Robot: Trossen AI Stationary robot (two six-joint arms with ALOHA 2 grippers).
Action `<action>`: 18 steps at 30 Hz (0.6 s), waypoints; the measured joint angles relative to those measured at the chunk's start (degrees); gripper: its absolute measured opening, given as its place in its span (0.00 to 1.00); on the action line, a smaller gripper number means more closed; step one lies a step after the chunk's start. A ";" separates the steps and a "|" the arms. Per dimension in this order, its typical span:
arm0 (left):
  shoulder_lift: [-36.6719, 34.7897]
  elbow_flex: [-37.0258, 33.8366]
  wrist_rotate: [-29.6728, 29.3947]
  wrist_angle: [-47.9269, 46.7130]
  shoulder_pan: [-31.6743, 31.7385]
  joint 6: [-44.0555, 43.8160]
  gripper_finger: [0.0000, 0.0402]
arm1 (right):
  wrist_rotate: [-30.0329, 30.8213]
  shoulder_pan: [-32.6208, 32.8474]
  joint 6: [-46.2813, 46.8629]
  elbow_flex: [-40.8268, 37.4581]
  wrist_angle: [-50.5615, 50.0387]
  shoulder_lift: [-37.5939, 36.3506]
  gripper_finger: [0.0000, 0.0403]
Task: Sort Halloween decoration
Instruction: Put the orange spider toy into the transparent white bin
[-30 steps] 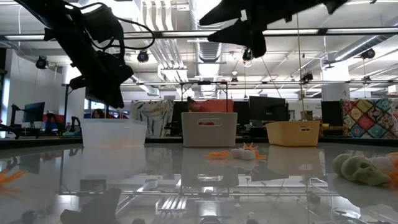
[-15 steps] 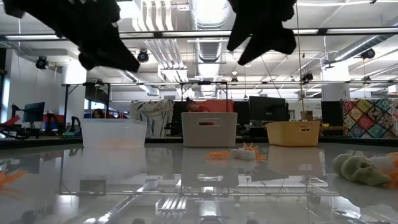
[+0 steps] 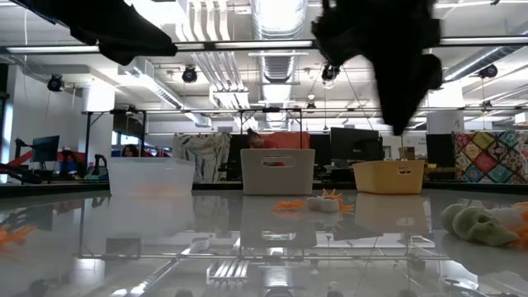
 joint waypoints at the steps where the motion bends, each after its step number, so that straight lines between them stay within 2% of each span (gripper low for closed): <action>1: 0.96 0.00 0.02 1.01 0.00 0.65 0.23 | -0.76 0.68 -1.84 -0.07 -1.30 0.27 0.46; 3: 3.50 0.00 0.32 4.07 0.00 2.41 0.23 | -0.02 2.49 -4.78 -0.85 -3.35 0.67 0.46; 7: 9.10 0.00 1.64 12.54 0.00 8.61 0.26 | 5.17 6.23 -8.39 -2.89 -3.14 0.09 0.46; 14: 19.11 0.09 1.90 28.70 1.90 15.88 0.40 | 13.45 10.27 -8.55 -6.10 -2.47 -4.16 0.46; 18: 25.21 0.11 7.79 36.73 4.36 16.91 0.45 | 18.50 11.84 -9.10 -7.46 -1.48 -7.23 0.46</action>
